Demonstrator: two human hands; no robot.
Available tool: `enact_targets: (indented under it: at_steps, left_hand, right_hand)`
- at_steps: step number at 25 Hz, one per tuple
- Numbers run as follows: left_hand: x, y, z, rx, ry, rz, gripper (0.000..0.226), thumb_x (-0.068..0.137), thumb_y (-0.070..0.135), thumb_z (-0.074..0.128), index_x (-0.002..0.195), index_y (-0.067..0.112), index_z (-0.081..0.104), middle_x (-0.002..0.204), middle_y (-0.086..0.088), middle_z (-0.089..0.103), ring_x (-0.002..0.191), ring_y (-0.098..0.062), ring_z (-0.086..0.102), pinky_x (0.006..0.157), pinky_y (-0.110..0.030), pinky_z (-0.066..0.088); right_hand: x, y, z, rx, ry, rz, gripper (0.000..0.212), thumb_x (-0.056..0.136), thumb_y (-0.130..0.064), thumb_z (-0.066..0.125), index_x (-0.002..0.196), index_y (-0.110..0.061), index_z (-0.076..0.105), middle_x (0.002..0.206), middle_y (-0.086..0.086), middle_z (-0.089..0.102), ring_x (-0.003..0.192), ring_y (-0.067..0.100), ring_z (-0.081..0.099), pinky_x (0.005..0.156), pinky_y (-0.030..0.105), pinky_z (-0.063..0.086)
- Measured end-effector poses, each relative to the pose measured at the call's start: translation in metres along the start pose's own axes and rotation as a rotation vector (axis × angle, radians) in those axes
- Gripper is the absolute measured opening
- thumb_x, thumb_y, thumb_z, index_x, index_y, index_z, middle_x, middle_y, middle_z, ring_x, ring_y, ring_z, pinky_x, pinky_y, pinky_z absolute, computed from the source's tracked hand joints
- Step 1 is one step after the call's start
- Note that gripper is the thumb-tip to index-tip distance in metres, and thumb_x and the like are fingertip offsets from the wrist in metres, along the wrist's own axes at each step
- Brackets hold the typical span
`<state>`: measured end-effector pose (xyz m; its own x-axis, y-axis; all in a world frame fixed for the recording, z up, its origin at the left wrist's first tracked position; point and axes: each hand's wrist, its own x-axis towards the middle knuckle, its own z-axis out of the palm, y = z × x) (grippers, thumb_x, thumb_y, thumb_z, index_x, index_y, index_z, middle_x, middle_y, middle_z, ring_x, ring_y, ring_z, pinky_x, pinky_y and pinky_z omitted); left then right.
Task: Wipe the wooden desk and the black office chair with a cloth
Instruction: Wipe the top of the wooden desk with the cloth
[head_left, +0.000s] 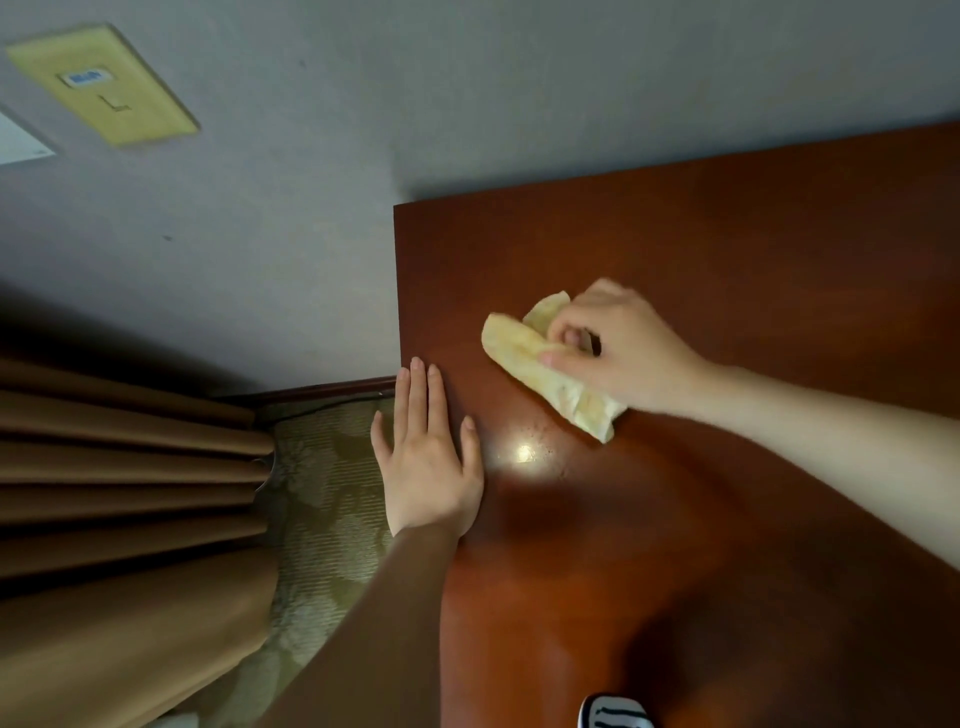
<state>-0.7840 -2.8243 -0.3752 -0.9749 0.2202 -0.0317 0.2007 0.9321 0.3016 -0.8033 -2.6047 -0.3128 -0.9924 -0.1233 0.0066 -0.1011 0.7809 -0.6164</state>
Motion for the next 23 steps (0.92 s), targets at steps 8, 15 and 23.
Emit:
enact_targets:
  at_steps: [8,15,23]
  left_hand:
    - [0.0,0.002,0.0,-0.007,-0.001,-0.002,0.065,0.092,0.045,0.012,0.151,0.017,0.015,0.159,0.002,0.009,0.146,-0.009,-0.001,0.118,-0.043,0.009]
    - [-0.001,0.002,0.0,-0.016,0.009,0.001,0.063,0.093,0.039,0.016,0.15,0.014,0.02,0.159,0.0,0.011,0.146,-0.011,0.002,0.117,-0.047,0.014]
    - [-0.001,0.002,-0.001,-0.022,-0.013,-0.001,0.062,0.094,0.038,0.017,0.151,0.015,0.015,0.158,0.003,0.004,0.145,-0.009,-0.005,0.118,-0.044,0.007]
  right_hand:
    - [-0.007,0.005,0.013,-0.123,-0.068,0.159,0.046,0.087,-0.037,0.058,0.132,-0.033,0.047,0.128,-0.003,0.047,0.116,0.022,0.041,0.095,0.038,0.041]
    - [-0.003,-0.01,0.033,-0.361,-0.011,-0.468,0.014,0.077,-0.006,0.073,0.091,-0.01,0.073,0.08,0.008,0.063,0.072,0.028,0.057,0.057,0.039,0.05]
    - [0.121,0.004,0.038,-0.507,0.164,-0.172,0.03,0.095,-0.015,0.044,0.119,-0.017,0.063,0.11,0.013,0.06,0.104,0.034,0.048,0.081,0.04,0.033]
